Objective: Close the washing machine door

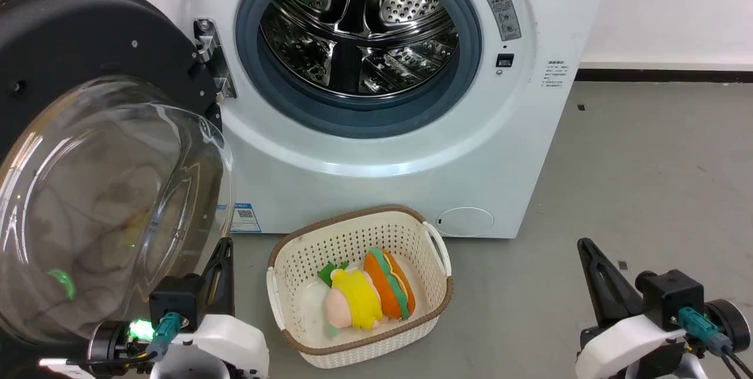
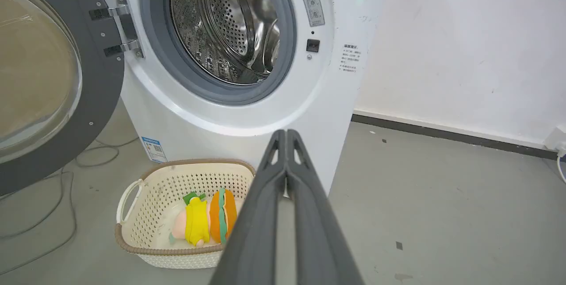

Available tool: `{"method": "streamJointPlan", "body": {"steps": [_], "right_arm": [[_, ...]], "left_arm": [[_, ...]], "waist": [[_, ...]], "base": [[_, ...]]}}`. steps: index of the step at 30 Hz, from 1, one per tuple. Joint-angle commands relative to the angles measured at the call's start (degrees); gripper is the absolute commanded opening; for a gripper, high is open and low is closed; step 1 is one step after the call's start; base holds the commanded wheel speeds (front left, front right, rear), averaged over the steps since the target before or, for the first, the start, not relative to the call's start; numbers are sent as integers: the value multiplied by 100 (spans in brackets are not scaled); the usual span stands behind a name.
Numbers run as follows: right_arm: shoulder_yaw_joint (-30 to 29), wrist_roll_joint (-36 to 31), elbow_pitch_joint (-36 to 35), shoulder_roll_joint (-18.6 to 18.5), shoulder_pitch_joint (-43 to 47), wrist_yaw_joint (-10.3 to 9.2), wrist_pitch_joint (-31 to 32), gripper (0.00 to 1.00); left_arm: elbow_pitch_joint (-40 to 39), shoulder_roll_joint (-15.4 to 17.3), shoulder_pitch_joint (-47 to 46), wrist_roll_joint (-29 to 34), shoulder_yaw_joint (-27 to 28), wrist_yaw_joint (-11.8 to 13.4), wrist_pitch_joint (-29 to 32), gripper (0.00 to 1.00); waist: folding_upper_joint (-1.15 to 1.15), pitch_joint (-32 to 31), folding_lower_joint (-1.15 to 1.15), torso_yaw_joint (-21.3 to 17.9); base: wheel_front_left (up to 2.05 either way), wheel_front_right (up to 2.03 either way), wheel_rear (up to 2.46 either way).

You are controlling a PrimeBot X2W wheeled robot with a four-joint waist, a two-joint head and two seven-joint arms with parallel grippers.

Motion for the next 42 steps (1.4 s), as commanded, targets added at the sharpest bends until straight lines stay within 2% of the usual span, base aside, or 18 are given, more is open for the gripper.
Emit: {"method": "streamJointPlan", "body": {"steps": [1, 22, 23, 36, 37, 38, 42], "right_arm": [[1, -44, -25, 27, 44, 5, 8, 0], [1, -44, -25, 27, 44, 5, 8, 0], [1, 0, 0, 0, 0, 0, 0, 100], [-119, 133, 21, 1, 11, 0, -125, 100], [-131, 146, 22, 1, 12, 0, -137, 100], [-142, 160, 22, 2, 13, 0, -149, 100], [-190, 206, 20, 3, 13, 1, -196, 100]], "left_arm": [[-23, 10, 72, 16, 5, -24, 2, 0], [-23, 10, 72, 16, 5, -24, 2, 0], [0, 0, 0, 0, 0, 0, 0, 100], [-4, 0, -9, -23, -58, 157, -125, 99], [-7, 0, -12, -21, -62, 173, -137, 45], [-12, 1, -15, -18, -66, 188, -149, 0], [-31, 14, -38, -7, -83, 241, -197, 0]], "waist": [[0, 0, 0, 0], [0, 0, 0, 0], [0, 0, 0, 0], [0, 12, 0, 5], [0, 13, 0, 7], [0, 14, 0, 10], [0, 18, 0, 29]], "base": [[0, 0, 0], [0, 0, 0], [0, 0, 0], [0, 0, 0], [0, 0, 0], [0, 0, 0], [0, 0, 0]]}}
